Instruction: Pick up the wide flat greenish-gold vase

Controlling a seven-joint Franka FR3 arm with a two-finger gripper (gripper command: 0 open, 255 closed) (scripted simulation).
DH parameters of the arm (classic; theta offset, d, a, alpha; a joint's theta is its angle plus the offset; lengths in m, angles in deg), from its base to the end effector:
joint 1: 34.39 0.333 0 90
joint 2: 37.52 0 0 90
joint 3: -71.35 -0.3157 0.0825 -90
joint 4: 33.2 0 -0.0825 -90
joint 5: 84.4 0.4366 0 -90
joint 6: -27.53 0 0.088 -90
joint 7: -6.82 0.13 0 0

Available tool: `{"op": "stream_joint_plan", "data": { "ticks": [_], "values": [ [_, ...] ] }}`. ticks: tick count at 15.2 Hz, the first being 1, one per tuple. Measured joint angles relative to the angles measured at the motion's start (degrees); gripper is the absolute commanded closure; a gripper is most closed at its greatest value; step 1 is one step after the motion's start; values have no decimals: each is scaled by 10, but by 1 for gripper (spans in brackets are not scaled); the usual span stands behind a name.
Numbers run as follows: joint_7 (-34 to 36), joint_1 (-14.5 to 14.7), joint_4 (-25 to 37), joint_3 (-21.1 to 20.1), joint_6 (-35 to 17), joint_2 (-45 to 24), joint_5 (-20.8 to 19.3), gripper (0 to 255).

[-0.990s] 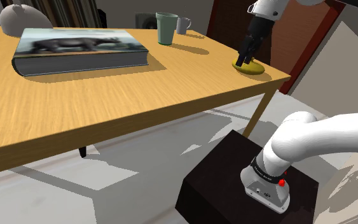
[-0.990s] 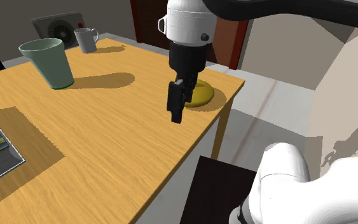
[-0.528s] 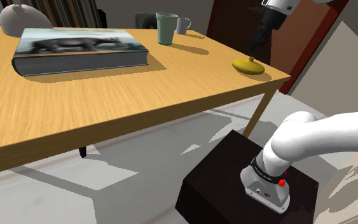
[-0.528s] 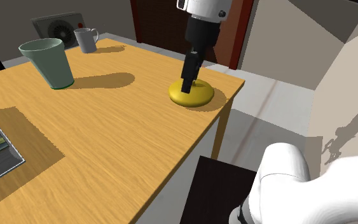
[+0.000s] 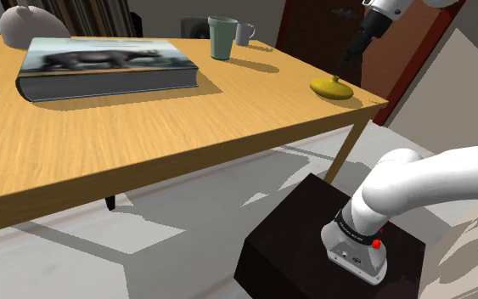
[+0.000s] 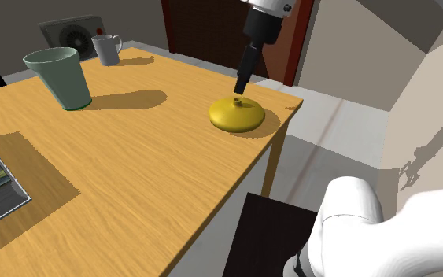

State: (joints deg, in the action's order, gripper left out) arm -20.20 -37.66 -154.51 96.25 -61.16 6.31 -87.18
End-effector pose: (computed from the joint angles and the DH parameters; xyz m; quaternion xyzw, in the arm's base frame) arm 0.3122 -0.2356 0.6486 -0.9892 -0.0321 -0.1167 0.0822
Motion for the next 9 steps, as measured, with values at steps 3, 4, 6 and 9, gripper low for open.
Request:
{"op": "stream_joint_plan", "data": {
  "ticks": [3,4,6,9],
  "values": [
    [-3,-4,-27,3,-18,10,-4,0],
    [-4,-5,-38,3,-25,13,-5,0],
    [-6,-6,-47,6,-33,15,-7,255],
    [-7,-6,-50,7,-37,15,-7,255]
  ]
}}
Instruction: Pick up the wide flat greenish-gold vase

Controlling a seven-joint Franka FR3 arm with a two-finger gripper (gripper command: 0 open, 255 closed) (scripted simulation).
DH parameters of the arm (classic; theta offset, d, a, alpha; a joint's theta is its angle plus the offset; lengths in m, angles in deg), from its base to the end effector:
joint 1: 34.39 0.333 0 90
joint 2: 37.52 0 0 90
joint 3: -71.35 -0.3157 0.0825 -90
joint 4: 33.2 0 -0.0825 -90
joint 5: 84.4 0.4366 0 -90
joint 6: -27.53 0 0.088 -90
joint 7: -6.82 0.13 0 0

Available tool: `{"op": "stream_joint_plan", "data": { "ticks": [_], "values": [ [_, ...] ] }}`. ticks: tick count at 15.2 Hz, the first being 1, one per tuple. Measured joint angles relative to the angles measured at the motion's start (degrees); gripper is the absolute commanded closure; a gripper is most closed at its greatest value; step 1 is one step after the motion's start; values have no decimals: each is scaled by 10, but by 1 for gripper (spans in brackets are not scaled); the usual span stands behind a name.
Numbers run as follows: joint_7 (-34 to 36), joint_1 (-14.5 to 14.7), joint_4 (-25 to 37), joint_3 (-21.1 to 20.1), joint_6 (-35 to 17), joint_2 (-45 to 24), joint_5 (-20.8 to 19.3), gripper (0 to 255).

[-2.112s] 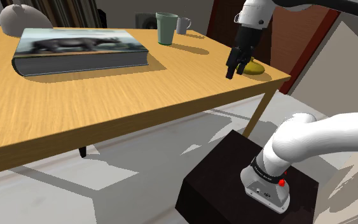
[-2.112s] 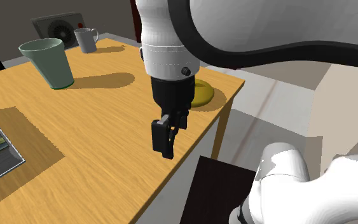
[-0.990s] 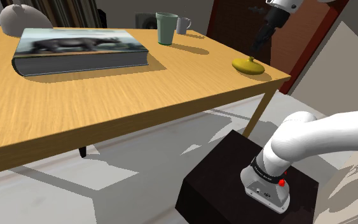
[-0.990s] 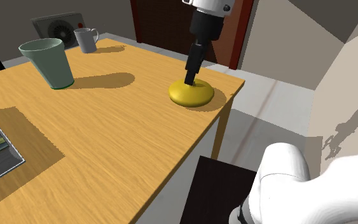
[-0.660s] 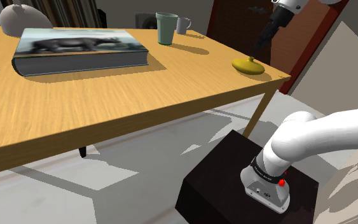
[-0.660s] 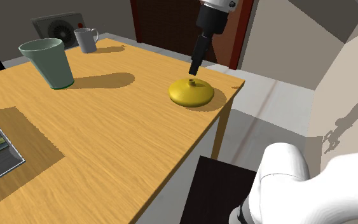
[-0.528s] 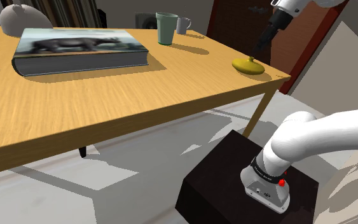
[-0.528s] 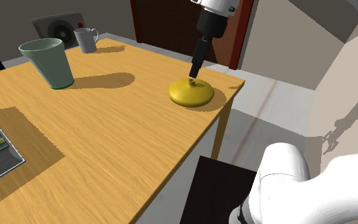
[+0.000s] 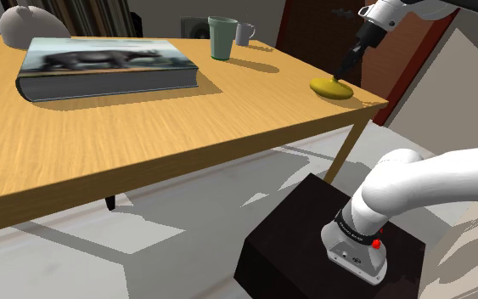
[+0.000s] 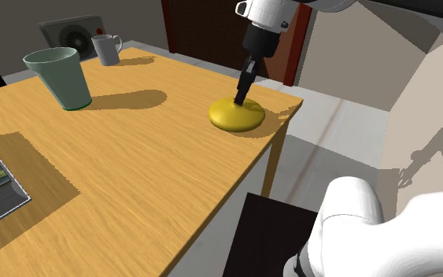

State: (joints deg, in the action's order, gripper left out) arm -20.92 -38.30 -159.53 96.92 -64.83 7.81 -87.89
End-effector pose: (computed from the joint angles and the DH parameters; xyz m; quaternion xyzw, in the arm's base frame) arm 0.3125 -0.2375 0.6175 -0.9890 -0.0329 -0.1184 0.0823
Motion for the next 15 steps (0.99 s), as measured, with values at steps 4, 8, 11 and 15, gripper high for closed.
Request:
{"op": "stream_joint_plan", "data": {
  "ticks": [4,8,11,15],
  "values": [
    [0,0,0,0,-1,0,0,255],
    [1,0,3,-1,2,-1,0,255],
    [4,4,27,-3,18,-10,4,255],
    [7,9,66,-6,45,-21,9,255]
  ]
}}
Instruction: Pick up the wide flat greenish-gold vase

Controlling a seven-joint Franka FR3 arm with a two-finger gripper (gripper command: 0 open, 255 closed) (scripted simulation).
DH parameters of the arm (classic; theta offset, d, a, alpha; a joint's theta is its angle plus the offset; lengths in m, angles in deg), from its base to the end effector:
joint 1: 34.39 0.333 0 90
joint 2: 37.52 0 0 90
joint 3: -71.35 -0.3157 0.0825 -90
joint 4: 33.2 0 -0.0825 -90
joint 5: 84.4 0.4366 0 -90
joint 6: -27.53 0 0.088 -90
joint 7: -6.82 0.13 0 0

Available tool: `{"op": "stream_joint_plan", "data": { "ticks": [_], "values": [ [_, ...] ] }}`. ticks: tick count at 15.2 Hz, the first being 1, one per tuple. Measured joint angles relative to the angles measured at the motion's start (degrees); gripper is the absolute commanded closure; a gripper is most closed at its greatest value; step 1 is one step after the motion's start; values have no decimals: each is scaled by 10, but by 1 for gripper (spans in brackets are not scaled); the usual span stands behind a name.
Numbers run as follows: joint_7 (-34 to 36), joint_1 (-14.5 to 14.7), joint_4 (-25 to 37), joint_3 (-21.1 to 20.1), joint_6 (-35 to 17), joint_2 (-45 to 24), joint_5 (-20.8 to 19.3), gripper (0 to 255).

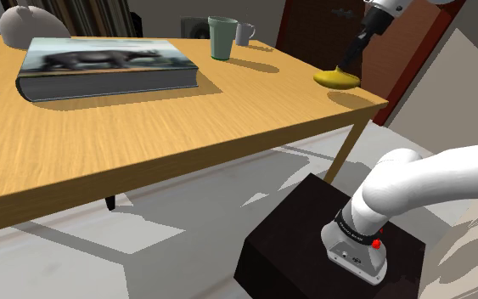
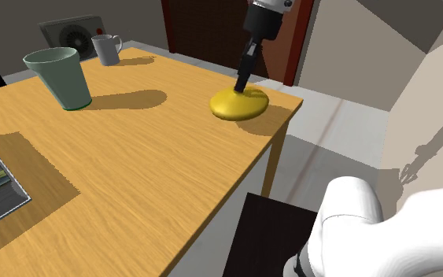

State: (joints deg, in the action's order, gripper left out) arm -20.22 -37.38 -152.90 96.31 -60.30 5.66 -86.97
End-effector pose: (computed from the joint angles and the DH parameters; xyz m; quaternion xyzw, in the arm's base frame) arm 0.3128 -0.2368 0.6573 -0.9891 -0.0325 -0.1176 0.0823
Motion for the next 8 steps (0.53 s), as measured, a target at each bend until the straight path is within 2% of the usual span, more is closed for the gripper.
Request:
{"op": "stream_joint_plan", "data": {
  "ticks": [8],
  "values": [
    [4,10,78,-2,50,-28,10,255]
  ]
}}
